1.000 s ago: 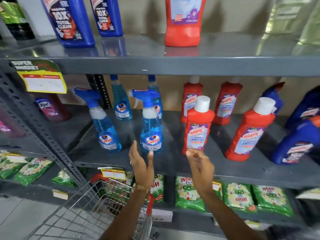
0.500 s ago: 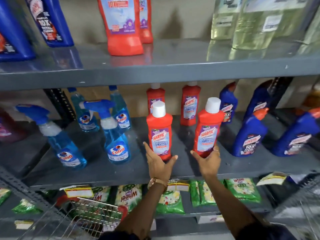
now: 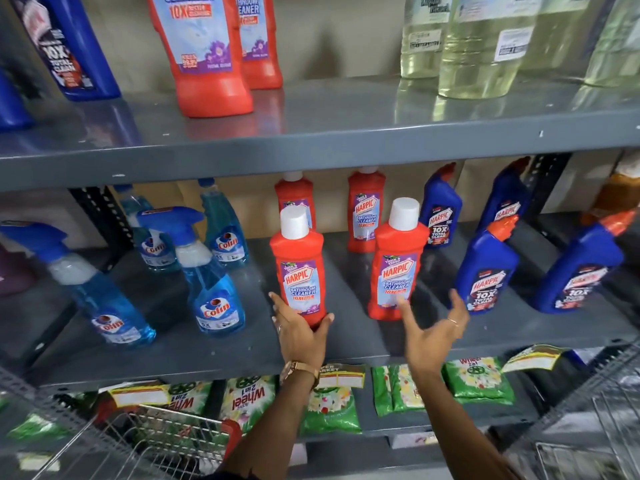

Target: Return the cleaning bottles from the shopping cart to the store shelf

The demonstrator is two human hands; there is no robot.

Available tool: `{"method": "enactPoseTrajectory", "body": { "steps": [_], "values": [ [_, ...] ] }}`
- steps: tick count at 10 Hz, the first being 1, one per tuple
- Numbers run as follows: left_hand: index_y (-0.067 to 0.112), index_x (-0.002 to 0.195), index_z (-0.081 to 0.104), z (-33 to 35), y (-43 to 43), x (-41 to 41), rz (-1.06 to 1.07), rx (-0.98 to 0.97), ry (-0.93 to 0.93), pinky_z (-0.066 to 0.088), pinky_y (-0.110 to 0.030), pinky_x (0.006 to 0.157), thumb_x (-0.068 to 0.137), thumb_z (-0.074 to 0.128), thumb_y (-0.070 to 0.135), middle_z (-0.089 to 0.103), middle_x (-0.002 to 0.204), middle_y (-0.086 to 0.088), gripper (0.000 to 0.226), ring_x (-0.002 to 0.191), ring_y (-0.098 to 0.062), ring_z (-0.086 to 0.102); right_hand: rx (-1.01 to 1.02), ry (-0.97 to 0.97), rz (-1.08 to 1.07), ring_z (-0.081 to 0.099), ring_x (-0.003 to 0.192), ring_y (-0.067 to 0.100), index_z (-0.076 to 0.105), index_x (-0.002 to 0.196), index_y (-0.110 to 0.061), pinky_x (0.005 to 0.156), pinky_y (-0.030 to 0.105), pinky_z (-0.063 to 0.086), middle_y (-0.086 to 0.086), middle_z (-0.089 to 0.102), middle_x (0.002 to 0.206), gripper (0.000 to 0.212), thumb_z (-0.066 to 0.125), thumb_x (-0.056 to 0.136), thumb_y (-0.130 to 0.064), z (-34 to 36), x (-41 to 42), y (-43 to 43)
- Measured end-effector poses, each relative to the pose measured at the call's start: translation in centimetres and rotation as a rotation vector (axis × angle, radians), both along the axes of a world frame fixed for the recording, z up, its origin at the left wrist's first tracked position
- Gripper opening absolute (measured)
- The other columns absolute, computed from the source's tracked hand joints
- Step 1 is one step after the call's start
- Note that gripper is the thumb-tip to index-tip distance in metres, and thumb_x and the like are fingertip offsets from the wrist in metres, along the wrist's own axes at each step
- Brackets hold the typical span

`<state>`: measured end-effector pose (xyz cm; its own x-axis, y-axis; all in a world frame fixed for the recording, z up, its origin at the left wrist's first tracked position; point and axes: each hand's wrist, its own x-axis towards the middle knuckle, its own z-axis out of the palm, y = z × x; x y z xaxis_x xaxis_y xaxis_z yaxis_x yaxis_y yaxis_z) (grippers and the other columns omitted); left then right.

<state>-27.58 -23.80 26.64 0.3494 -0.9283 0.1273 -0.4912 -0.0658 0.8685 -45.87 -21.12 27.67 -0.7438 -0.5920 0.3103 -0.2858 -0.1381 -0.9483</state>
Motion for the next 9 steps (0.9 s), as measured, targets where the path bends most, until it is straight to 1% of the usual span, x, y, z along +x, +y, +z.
{"method": "enactPoseTrajectory", "body": {
  "steps": [1, 2, 3, 4, 5, 6, 7, 8, 9],
  "values": [
    [0.009, 0.146, -0.010, 0.0, 0.1, -0.1, 0.001, 0.008, -0.015, 0.027, -0.053, 0.115, 0.053, 0.080, 0.055, 0.025, 0.151, -0.023, 0.137, 0.138, -0.040, 0.026, 0.069, 0.030, -0.192, 0.027, 0.134, 0.042, 0.023, 0.141, 0.003, 0.111, 0.043, 0.020, 0.029, 0.032, 0.142, 0.118, 0.082, 0.055, -0.052, 0.2, -5.0, -0.1],
    [0.009, 0.146, -0.009, 0.0, 0.6, -0.5, 0.017, 0.024, -0.073, 0.035, -0.055, 0.109, 0.055, 0.079, 0.054, 0.030, 0.148, -0.024, 0.135, 0.135, -0.042, 0.030, 0.249, 0.022, -0.095, 0.028, 0.137, 0.037, 0.015, 0.145, 0.000, 0.115, 0.048, 0.024, 0.025, 0.030, 0.148, 0.129, 0.091, 0.047, -0.036, 0.5, -9.4, -1.7],
    [0.011, 0.147, -0.007, 0.2, 0.7, -0.7, 0.063, 0.041, -0.044, 0.039, -0.056, 0.106, 0.056, 0.081, 0.048, 0.037, 0.144, -0.023, 0.131, 0.131, -0.042, 0.037, 0.264, 0.030, -0.030, 0.059, 0.107, 0.033, 0.043, 0.126, -0.007, 0.093, 0.044, 0.049, 0.019, 0.061, 0.120, 0.101, 0.093, 0.041, -0.026, 0.6, -11.1, -2.6],
    [0.015, 0.147, -0.006, 0.1, 0.5, -0.9, 0.097, 0.047, -0.026, 0.041, -0.056, 0.105, 0.056, 0.083, 0.042, 0.042, 0.140, -0.022, 0.130, 0.128, -0.041, 0.042, 0.259, 0.035, -0.047, 0.062, 0.097, 0.033, 0.050, 0.116, -0.009, 0.081, 0.037, 0.051, 0.017, 0.066, 0.109, 0.090, 0.092, 0.039, -0.029, 0.0, -11.0, -2.6],
    [0.015, 0.147, -0.006, 0.4, 0.6, -1.1, 0.114, 0.061, -0.029, 0.040, -0.056, 0.106, 0.057, 0.084, 0.038, 0.042, 0.141, -0.021, 0.129, 0.129, -0.040, 0.042, 0.250, 0.039, -0.041, 0.062, 0.097, 0.033, 0.049, 0.115, -0.008, 0.083, 0.045, 0.054, 0.018, 0.065, 0.108, 0.094, 0.091, 0.036, -0.038, -0.4, -10.7, -2.6],
    [0.011, 0.147, -0.007, 0.4, 0.6, -1.4, 0.123, 0.064, -0.013, 0.038, -0.053, 0.108, 0.057, 0.085, 0.033, 0.041, 0.143, -0.022, 0.131, 0.130, -0.039, 0.041, 0.245, 0.041, -0.046, 0.059, 0.100, 0.034, 0.048, 0.115, -0.004, 0.086, 0.047, 0.052, 0.020, 0.062, 0.109, 0.095, 0.092, 0.037, -0.035, -0.2, -11.1, -2.7],
    [0.005, 0.146, -0.011, 1.0, 1.2, -1.6, 0.097, 0.081, -0.002, 0.031, -0.048, 0.113, 0.059, 0.085, 0.025, 0.036, 0.145, -0.024, 0.131, 0.133, -0.039, 0.036, 0.334, 0.071, -0.024, 0.053, 0.108, 0.040, 0.041, 0.119, -0.001, 0.092, 0.052, 0.049, 0.023, 0.056, 0.115, 0.102, 0.092, 0.039, -0.037, 0.2, -10.9, -2.3],
    [0.004, 0.146, -0.012, 1.4, 2.1, -1.3, 0.079, 0.039, -0.017, 0.019, -0.051, 0.119, 0.060, 0.085, 0.030, 0.022, 0.152, -0.026, 0.132, 0.141, -0.041, 0.021, 0.409, 0.125, 0.034, 0.041, 0.122, 0.043, 0.028, 0.133, 0.002, 0.105, 0.052, 0.036, 0.027, 0.044, 0.130, 0.123, 0.093, 0.037, -0.041, 0.7, -11.1, -2.0],
    [0.001, 0.146, -0.007, 2.1, 4.2, -1.0, 0.109, -0.042, -0.134, 0.013, -0.055, 0.119, 0.066, 0.077, 0.044, 0.014, 0.154, -0.029, 0.123, 0.142, -0.044, 0.013, 0.347, 0.137, 0.021, 0.023, 0.135, 0.043, 0.010, 0.145, -0.004, 0.113, 0.053, 0.022, 0.029, 0.027, 0.145, 0.144, 0.090, 0.035, -0.052, 1.2, -10.8, -0.3]
  ]
}}
